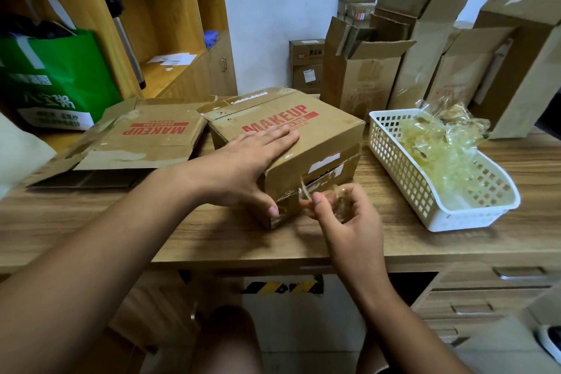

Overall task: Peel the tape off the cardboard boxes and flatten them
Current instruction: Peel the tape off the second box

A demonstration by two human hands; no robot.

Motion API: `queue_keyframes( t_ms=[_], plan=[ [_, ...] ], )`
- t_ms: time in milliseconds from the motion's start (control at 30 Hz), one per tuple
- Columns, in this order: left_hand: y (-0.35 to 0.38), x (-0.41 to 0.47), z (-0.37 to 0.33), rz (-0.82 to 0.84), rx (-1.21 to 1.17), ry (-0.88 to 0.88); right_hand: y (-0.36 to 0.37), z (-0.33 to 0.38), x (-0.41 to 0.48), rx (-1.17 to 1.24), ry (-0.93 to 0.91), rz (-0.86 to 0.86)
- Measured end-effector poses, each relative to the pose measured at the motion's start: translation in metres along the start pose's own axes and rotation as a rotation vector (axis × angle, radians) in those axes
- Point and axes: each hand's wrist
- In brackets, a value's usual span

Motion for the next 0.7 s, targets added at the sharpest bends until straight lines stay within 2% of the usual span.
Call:
queue_keyframes(
  t_ms=[67,167,300,400,567,700],
  plan=[
    [-0.003,-0.001,0.003,0.026,0.011,0.023,-0.005,0.003,0.006,-0.056,-0.028,0.006],
    [-0.004,-0.001,0.007,0.043,0.029,0.078,-0.008,0.003,0.014,-0.096,-0.059,0.109],
    [-0.005,-0.001,0.011,0.06,0.047,0.121,-0.008,0.001,0.021,-0.266,-0.154,0.21],
    [-0.005,-0.001,0.011,0.028,0.038,0.121,-0.009,-0.002,0.024,-0.329,-0.159,0.184],
    [0.005,-0.002,0.003,-0.105,0.074,0.1,-0.011,-0.009,0.022,-0.253,-0.143,0.111],
    [0.007,0.001,-0.004,-0.166,0.132,0.08,-0.004,-0.012,0.011,-0.154,-0.099,-0.043]
  ],
)
Point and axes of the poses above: each hand's wrist, its own x-axis towards the middle knuckle, its own y-axis out of the palm, z = x × y, and after that the axes turned 8 degrees about x, right-handed
